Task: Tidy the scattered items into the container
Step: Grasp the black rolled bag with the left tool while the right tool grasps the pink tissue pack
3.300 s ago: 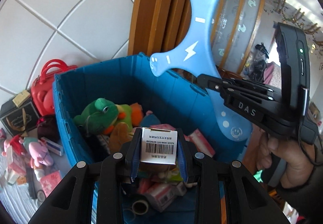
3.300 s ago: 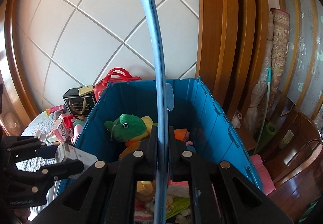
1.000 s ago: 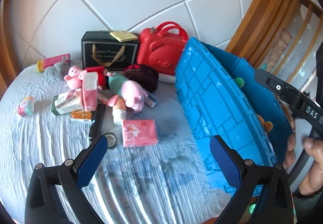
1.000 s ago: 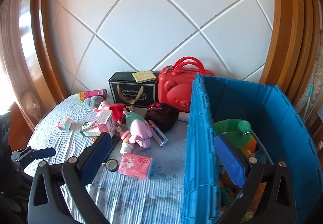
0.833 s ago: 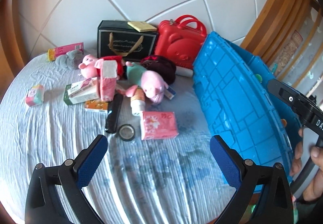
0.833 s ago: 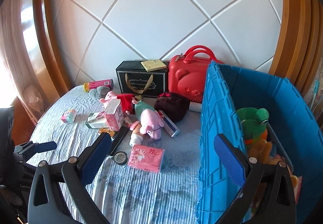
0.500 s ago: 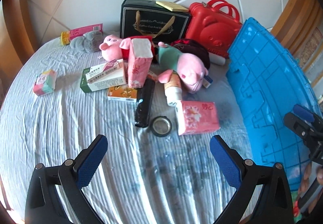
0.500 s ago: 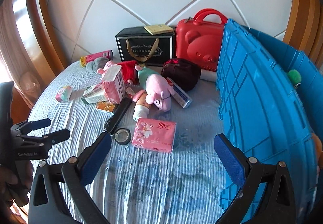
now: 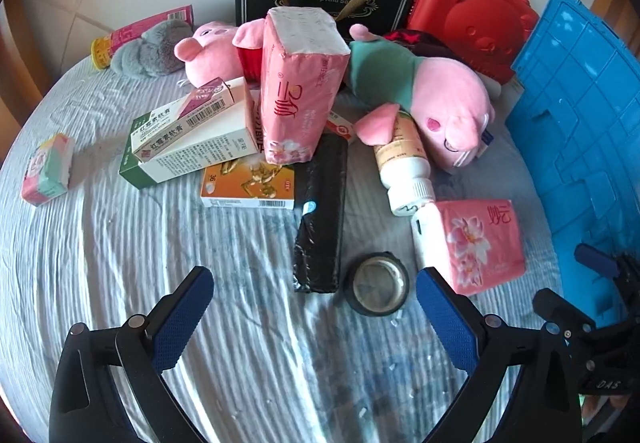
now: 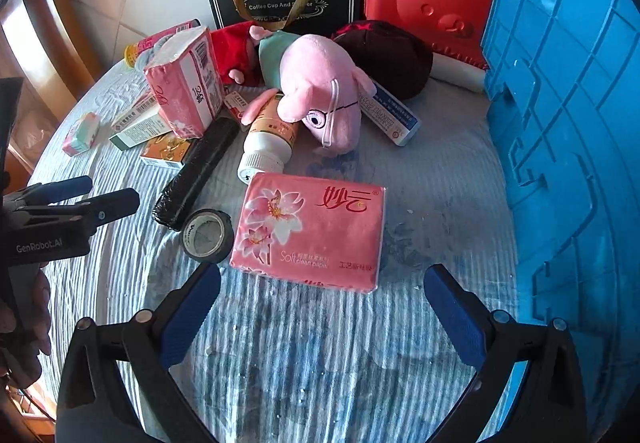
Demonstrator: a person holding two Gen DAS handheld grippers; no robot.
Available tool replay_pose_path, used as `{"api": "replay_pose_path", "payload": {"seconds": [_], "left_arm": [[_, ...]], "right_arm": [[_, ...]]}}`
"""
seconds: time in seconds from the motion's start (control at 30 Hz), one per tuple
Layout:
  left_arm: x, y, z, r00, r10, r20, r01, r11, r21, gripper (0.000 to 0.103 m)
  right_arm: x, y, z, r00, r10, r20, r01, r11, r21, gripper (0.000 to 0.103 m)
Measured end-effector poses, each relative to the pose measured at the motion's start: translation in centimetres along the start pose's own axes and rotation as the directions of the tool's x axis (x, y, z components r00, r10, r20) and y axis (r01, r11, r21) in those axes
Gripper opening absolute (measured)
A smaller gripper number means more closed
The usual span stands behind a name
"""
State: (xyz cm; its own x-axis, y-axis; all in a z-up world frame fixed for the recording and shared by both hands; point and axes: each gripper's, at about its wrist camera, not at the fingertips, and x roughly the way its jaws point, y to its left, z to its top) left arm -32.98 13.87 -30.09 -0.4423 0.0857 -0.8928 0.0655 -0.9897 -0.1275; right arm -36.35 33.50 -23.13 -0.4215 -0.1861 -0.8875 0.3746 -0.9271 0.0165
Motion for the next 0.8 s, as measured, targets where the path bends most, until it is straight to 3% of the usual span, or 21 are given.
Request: {"api": "replay_pose_path", "payload": {"seconds": [0.6, 0.7, 0.77, 0.8], "left_arm": [[7.5, -0.9, 2.6, 0.996, 0.028, -0.079, -0.025, 0.999, 0.034, 0.102], [8.8, -1.3, 2.7, 0.991, 0.037, -0.128, -0.029, 0.998, 0.061, 0.083], [9.2, -1.3, 2.6, 0.989, 0.031, -0.148, -0.022, 0.998, 0.062, 0.052], [9.3, -1.2, 2.5, 0.987, 0.026, -0.157, -0.017, 0.998, 0.059, 0.042]], "right_arm": [[2.7, -0.5, 0.8, 0.999, -0.016, -0.042, 0.015, 1.000, -0.023, 0.103], [2.8, -0.8, 0.8, 0.999, -0.016, -0.050, 0.014, 0.999, -0.032, 0.103], [2.8, -0.9, 1.0, 0.999, -0.015, -0.051, 0.013, 0.999, -0.034, 0.103], [2.8, -0.9, 1.1, 0.999, -0.011, -0.050, 0.009, 0.999, -0.037, 0.103]]}}
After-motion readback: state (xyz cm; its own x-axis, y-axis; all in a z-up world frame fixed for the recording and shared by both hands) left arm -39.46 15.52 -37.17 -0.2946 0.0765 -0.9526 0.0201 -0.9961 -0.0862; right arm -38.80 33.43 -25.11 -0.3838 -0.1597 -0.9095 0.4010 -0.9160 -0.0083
